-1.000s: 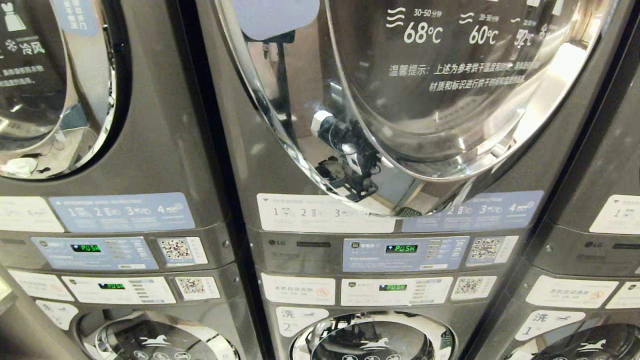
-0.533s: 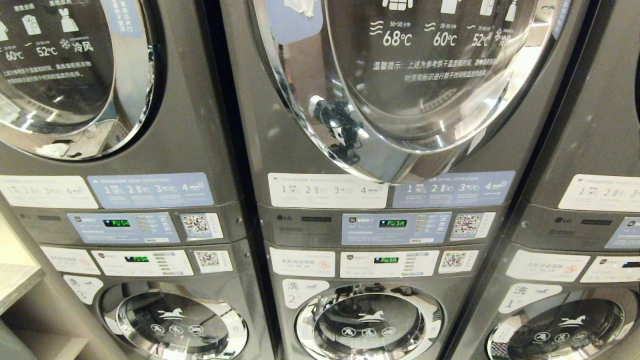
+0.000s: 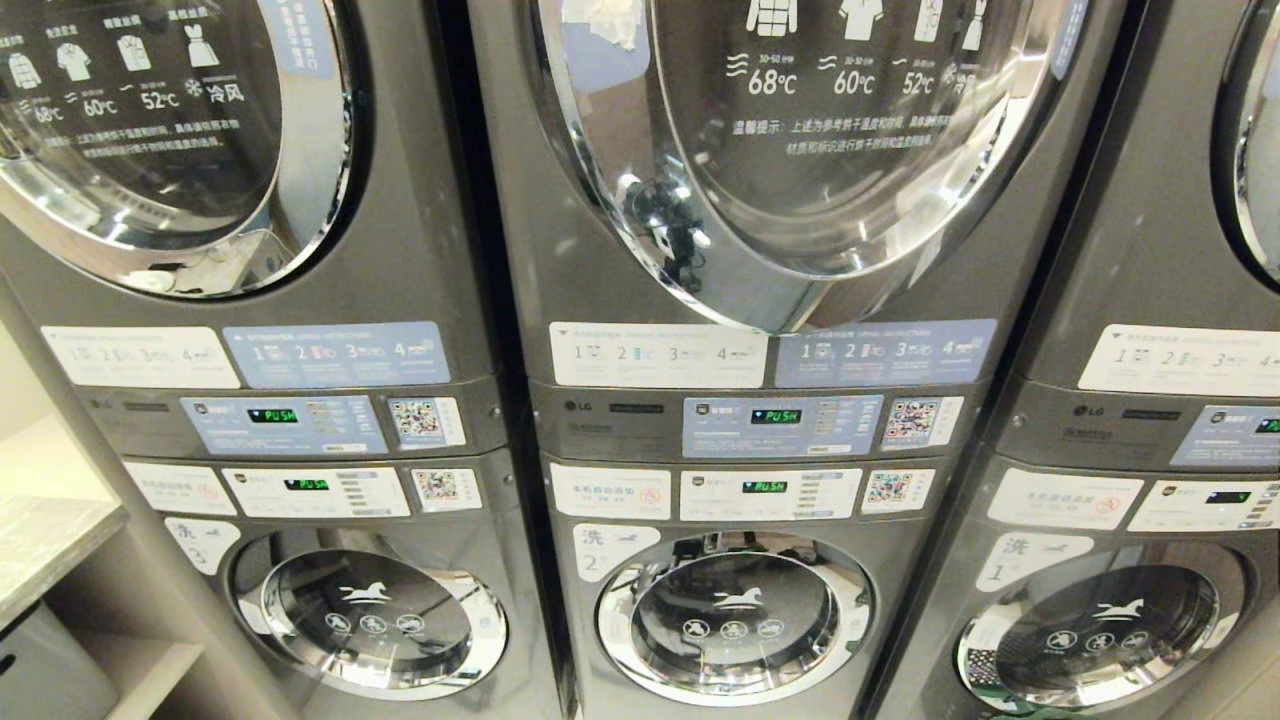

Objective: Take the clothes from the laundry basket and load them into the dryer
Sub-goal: Open the dryer

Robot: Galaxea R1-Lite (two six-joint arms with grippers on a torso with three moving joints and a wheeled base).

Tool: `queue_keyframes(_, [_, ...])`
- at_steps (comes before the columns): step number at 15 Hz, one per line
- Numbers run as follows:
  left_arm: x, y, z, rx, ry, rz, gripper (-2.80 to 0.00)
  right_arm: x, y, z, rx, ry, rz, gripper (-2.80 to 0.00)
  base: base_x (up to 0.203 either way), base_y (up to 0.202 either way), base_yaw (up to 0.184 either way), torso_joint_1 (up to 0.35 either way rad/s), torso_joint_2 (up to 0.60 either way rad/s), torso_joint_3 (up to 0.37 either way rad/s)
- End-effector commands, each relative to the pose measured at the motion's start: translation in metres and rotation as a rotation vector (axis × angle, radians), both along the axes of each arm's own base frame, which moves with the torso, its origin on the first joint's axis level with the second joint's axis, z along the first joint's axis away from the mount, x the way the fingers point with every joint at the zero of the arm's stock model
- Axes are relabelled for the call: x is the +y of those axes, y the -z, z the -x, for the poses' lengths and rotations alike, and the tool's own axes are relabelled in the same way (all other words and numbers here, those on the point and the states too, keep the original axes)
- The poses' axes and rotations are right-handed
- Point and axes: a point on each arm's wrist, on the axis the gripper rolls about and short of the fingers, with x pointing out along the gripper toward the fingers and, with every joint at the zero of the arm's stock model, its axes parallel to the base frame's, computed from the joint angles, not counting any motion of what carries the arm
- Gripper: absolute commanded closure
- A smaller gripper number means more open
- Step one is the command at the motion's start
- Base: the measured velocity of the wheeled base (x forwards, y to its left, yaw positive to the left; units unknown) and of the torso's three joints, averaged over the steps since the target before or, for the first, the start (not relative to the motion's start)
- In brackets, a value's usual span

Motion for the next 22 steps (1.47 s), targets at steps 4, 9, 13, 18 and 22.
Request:
queue_keyframes(4, [-0.002,-0.033,0.006,-0.083,0.068,-0.042,0.0,0.0,0.0,0.0,-0.001,-0.001,0.0,0.0,0.0,0.0,0.0,0.0,0.0,0.0])
queue_keyframes(9, [-0.007,-0.145,-0.069,0.052,0.243,0.041,0.0,0.0,0.0,0.0,-0.001,-0.001,0.0,0.0,0.0,0.0,0.0,0.0,0.0,0.0])
queue_keyframes(13, [-0.024,-0.194,-0.203,0.067,0.462,0.074,0.0,0.0,0.0,0.0,0.0,-0.001,-0.002,0.0,0.0,0.0,0.0,0.0,0.0,0.0])
queue_keyframes(18, [-0.069,-0.213,-0.3,-0.034,0.679,0.039,0.0,0.0,0.0,0.0,0.0,0.001,-0.003,0.0,0.0,0.0,0.0,0.0,0.0,0.0])
queue_keyframes(22, [-0.114,-0.224,-0.349,-0.141,0.747,0.015,0.0,0.0,0.0,0.0,0.0,0.001,-0.003,0.0,0.0,0.0,0.0,0.0,0.0,0.0])
